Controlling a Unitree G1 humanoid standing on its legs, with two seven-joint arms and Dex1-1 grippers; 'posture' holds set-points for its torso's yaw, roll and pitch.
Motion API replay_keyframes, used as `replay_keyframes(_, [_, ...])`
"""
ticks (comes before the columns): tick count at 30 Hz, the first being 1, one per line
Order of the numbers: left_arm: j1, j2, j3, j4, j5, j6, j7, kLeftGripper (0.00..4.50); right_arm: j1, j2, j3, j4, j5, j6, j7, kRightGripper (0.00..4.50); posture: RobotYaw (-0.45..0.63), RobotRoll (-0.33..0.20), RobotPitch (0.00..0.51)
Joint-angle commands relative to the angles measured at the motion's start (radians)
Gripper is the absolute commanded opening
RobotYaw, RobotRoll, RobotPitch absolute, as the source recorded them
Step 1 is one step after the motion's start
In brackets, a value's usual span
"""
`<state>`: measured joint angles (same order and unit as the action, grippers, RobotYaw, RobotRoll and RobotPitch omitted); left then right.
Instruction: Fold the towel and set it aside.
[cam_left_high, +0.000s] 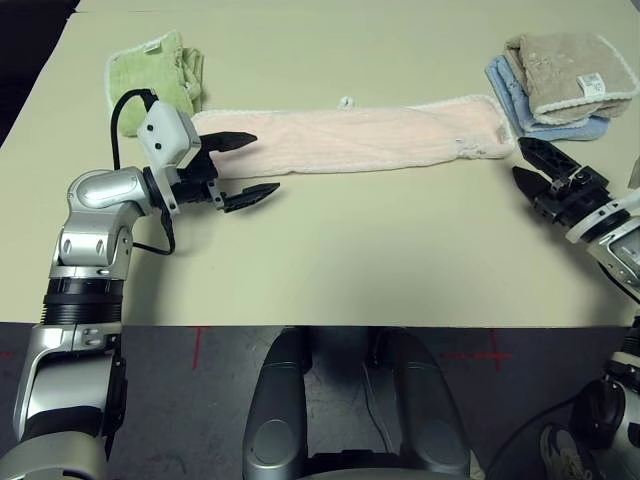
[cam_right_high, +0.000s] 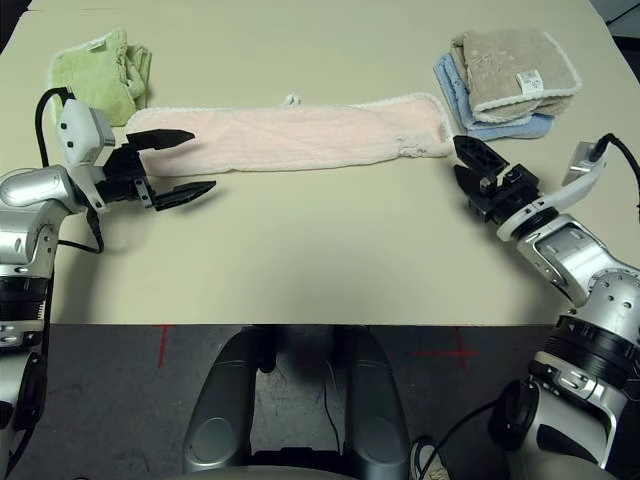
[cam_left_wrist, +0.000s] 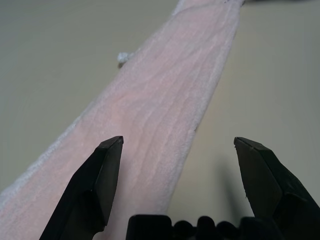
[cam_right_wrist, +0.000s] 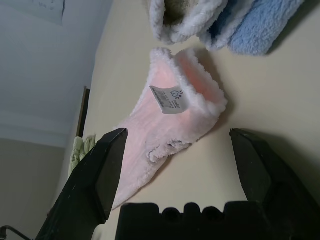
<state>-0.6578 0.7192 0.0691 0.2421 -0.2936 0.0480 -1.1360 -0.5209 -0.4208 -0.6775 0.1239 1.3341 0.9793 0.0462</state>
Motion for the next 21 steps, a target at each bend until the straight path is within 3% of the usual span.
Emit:
replay_keyframes(1, [0.01, 0.008, -0.002, -0.01, -0.005, -0.007, -0.016, 4.5, 0.003, 0.008, 0.022, 0.035, -0.027, -0.021, -0.013, 4.48, 0.0, 0.0, 0.344])
replay_keyframes(16, [0.014, 0.015, -0.001, -0.023, -0.003, -0.001, -0.012, 4.5, -0.064, 0.075, 0.069, 0.075, -0.094, -0.133, -0.06, 4.48, 0.01, 0.0, 0.343])
replay_keyframes(20, [0.015, 0.017, 0.001, -0.022, -0.005, -0.001, -0.012, 4.5, -0.051, 0.093, 0.063, 0.058, -0.086, -0.154, -0.088, 3.62, 0.01, 0.0, 0.342])
replay_keyframes(21, [0.015, 0.015, 0.002, -0.022, -0.007, 0.0, -0.012, 4.5, -0.048, 0.096, 0.063, 0.052, -0.083, -0.157, -0.093, 3.22, 0.01, 0.0, 0.342])
